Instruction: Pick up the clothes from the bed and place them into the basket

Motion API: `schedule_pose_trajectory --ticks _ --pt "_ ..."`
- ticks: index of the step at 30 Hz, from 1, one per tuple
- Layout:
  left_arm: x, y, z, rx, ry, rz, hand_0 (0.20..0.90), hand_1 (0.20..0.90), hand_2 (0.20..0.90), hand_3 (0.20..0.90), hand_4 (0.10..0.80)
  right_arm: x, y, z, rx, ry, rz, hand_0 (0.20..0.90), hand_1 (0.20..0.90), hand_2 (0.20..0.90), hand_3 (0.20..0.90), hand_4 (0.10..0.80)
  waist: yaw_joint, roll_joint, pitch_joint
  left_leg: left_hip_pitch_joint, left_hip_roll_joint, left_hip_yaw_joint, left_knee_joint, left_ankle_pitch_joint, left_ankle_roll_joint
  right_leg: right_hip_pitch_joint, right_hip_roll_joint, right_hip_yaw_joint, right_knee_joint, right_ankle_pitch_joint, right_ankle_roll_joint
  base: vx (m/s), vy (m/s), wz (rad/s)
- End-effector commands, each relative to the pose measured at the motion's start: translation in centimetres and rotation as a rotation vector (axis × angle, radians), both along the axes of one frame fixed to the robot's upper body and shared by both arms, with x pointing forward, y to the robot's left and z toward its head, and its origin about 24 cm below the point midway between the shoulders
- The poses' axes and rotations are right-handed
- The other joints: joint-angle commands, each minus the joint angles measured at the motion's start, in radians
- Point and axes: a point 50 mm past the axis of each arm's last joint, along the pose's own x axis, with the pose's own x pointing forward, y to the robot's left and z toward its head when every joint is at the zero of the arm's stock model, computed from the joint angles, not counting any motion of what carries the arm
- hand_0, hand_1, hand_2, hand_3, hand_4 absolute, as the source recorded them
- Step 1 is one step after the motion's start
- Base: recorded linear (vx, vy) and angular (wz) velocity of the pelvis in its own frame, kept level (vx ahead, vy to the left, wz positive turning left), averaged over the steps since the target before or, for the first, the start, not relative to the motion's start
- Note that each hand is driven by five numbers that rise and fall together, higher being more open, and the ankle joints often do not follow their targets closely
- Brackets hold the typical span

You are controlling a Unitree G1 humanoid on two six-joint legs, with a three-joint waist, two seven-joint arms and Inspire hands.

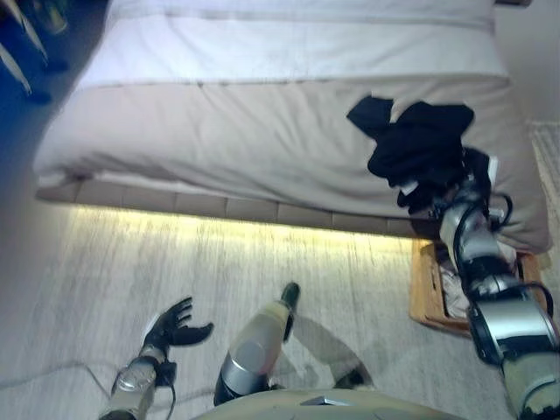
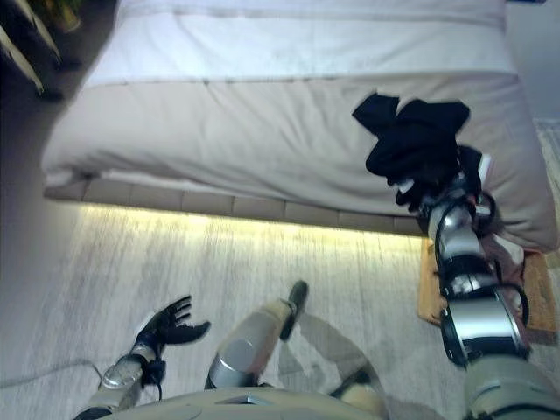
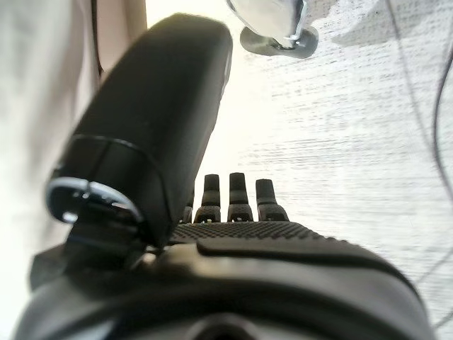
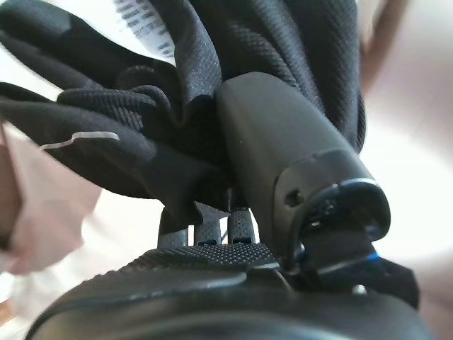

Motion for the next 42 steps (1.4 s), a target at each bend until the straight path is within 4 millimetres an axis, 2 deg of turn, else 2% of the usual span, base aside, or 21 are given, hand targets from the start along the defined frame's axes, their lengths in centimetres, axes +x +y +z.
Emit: schedule_pose_trajectory --ticks 1,6,15,29,34,35,36,37,40,42 --pt "-0.5 0.8 0.4 0.063 -0.028 -0.040 0.900 0.900 0.900 0.900 0.800 0.3 -0.7 7.4 -0.103 -0.373 -0.024 0.300 0.300 0.300 0.200 0.100 -0.004 0.019 -0.086 0.173 0.024 -0.007 -0.126 0.041 0.083 0.021 -0.024 0.051 0.140 0.340 0.086 -0.063 -0.024 0.03" --pt "0.1 0.0 0.2 0.070 -0.020 -0.069 0.900 0.900 0.900 0.900 0.800 -0.6 0.0 6.7 -0.114 -0.393 -0.055 0.300 0.300 0.300 0.200 0.100 -0.036 0.017 -0.111 0.213 0.028 0.016 -0.166 0.046 0.084 0.032 -0.012 0.067 0.128 0.339 0.091 -0.065 -0.047 -0.25" --pt "1.2 -0.7 0.2 0.075 -0.010 -0.113 0.900 0.900 0.900 0.900 0.800 -2.4 0.1 6.7 -0.076 -0.472 -0.130 0.300 0.300 0.300 0.200 0.100 -0.090 0.017 -0.135 0.244 0.043 0.057 -0.174 0.034 0.085 0.026 -0.002 0.096 0.111 0.335 0.090 -0.060 -0.040 -0.27" --pt "1.9 -1.0 0.2 0.105 0.010 -0.169 0.900 0.900 0.900 0.900 0.800 -5.2 -0.8 4.7 -0.028 -0.468 -0.269 0.300 0.300 0.300 0.200 0.100 -0.156 0.021 -0.143 0.267 0.056 0.102 -0.176 0.030 0.088 -0.002 0.012 0.147 0.112 0.324 0.086 -0.034 -0.040 -0.20" --pt "1.7 -1.1 0.0 0.121 0.032 -0.195 0.900 0.900 0.900 0.900 0.800 -5.7 -0.7 4.0 -0.003 -0.463 -0.286 0.300 0.300 0.300 0.200 0.100 -0.166 0.026 -0.144 0.277 0.067 0.133 -0.175 0.025 0.089 -0.026 0.015 0.120 0.137 0.314 0.082 -0.037 -0.080 -0.21" --pt "1.7 -0.9 0.0 0.131 0.033 -0.172 0.900 0.900 0.900 0.900 0.800 -5.3 -0.1 4.1 0.016 -0.466 -0.263 0.300 0.300 0.300 0.200 0.100 -0.170 0.026 -0.137 0.295 0.081 0.157 -0.177 0.024 0.072 -0.046 0.020 0.072 0.091 0.299 0.068 -0.046 -0.182 -0.47" --pt "1.6 -0.8 0.1 0.134 0.029 -0.158 0.900 0.900 0.900 0.900 0.800 -4.8 0.3 4.3 0.021 -0.466 -0.247 0.300 0.300 0.300 0.200 0.100 -0.168 0.023 -0.130 0.310 0.093 0.170 -0.175 0.017 0.057 -0.050 0.032 0.046 0.049 0.285 0.059 -0.062 -0.231 -0.74" --pt "1.8 -0.7 0.2 0.136 0.021 -0.149 0.900 0.900 0.900 0.900 0.800 -4.5 0.5 4.6 0.022 -0.468 -0.236 0.300 0.300 0.300 0.200 0.100 -0.170 0.023 -0.126 0.312 0.107 0.176 -0.172 0.022 0.046 -0.047 0.044 0.054 0.014 0.266 0.048 -0.067 -0.230 -0.72" --pt "2.7 -0.6 0.6 0.130 0.002 -0.125 0.900 0.900 0.900 0.900 0.800 -4.1 0.8 4.9 0.021 -0.474 -0.234 0.300 0.300 0.300 0.200 0.100 -0.175 0.018 -0.128 0.285 0.139 0.177 -0.147 0.044 0.026 -0.028 0.111 0.094 -0.020 0.191 0.021 -0.056 -0.209 -0.34" --pt "2.7 -0.8 0.4 0.112 0.005 -0.118 0.900 0.900 0.900 0.900 0.800 -4.0 1.0 4.8 0.010 -0.472 -0.233 0.300 0.300 0.300 0.200 0.100 -0.182 -0.004 -0.134 0.273 0.173 0.178 -0.093 0.041 0.002 -0.006 0.142 0.109 -0.059 0.171 -0.002 0.021 -0.209 0.01"
